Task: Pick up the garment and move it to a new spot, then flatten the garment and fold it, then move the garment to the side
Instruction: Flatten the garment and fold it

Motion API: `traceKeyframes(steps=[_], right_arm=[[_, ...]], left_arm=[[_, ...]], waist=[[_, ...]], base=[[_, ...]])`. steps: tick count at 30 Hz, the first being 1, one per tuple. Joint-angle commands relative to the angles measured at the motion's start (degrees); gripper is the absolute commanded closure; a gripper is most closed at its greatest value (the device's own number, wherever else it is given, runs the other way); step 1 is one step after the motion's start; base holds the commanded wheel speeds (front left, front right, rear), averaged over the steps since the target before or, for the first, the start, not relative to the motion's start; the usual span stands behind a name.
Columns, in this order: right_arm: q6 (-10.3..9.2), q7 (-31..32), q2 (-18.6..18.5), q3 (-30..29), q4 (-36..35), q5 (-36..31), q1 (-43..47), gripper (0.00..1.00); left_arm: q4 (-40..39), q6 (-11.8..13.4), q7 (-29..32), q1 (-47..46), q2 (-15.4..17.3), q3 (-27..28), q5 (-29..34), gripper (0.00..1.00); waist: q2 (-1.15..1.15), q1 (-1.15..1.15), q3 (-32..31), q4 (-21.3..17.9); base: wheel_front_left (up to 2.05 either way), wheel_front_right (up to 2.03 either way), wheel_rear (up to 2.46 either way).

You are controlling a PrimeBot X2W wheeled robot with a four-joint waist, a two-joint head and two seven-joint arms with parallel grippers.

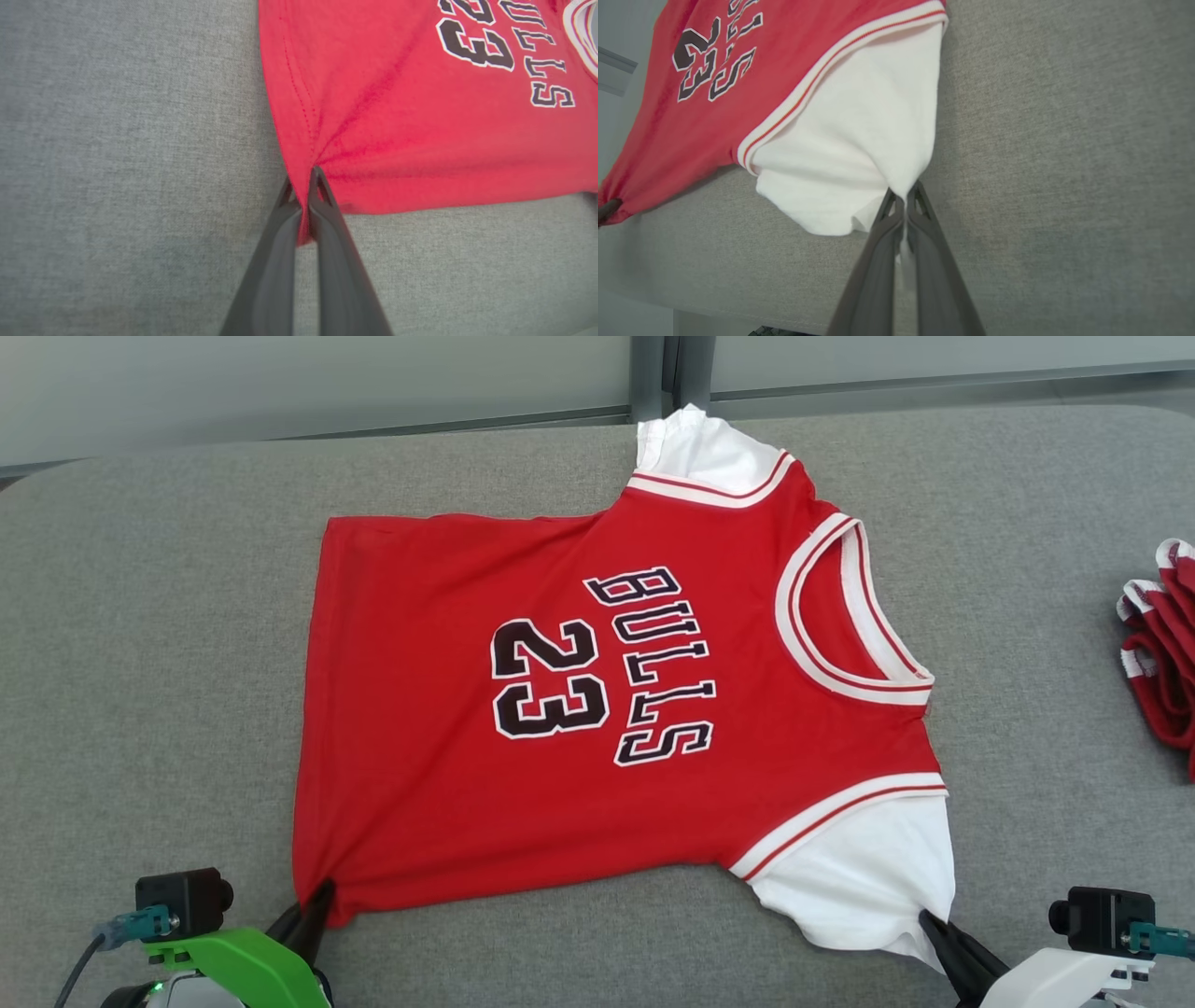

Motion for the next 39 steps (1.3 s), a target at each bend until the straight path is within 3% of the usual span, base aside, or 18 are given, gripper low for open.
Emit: traceKeyframes(steps=[1, 8, 17, 25, 35, 36, 39], right_arm=[[0.03, -0.7, -0.1, 0.3, 0.3, 0.2, -0.6, 1.0], [0.03, -0.8, 0.4, 0.8, -3.6, 6.3, -3.1, 1.0], [0.03, 4.2, -0.7, -2.6, -8.9, 10.6, -12.9, 1.0], [0.03, 6.0, -0.9, -2.0, -4.8, 10.1, -22.7, 1.0], [0.03, 5.1, -1.2, -0.9, -0.7, 9.2, -27.0, 1.0], [0.03, 5.1, -1.2, -0.9, -0.4, 9.2, -27.3, 1.0], [0.03, 5.0, -1.4, -0.5, 0.7, 9.0, -27.9, 1.0]], left_arm=[[0.3, -0.5, -0.6, 0.5, -0.3, 0.6, -1.1, 1.0], [-3.5, -0.9, 1.3, -1.0, 1.0, 1.2, -2.4, 1.0], [-12.0, 0.0, 8.9, -7.4, 6.2, 5.0, -5.9, 1.0], [-11.7, 1.1, 16.4, -12.7, 7.5, 7.1, -11.2, 1.0], [-9.4, 1.6, 19.8, -16.5, 7.3, 6.1, -11.1, 1.0], [-9.3, 1.7, 20.0, -16.8, 7.3, 6.1, -11.0, 0.97], [-8.9, 2.3, 20.3, -17.1, 7.0, 5.7, -10.6, 0.58]], waist=[[0.69, 0.01, 0.2, 0.0], [0.69, 0.01, 1.5, -0.3], [0.69, 0.01, 8.0, -0.7], [0.69, 0.01, 11.6, -1.2], [0.69, 0.01, 12.3, -1.3], [0.69, 0.01, 12.3, -1.4], [0.69, 0.01, 12.4, -1.3]], base=[[0.0, 0.0, 0.0], [0.0, 0.0, 0.0], [0.0, 0.0, 0.0], [0.0, 0.0, 0.0], [0.0, 0.0, 0.0], [0.0, 0.0, 0.0], [0.0, 0.0, 0.0]])
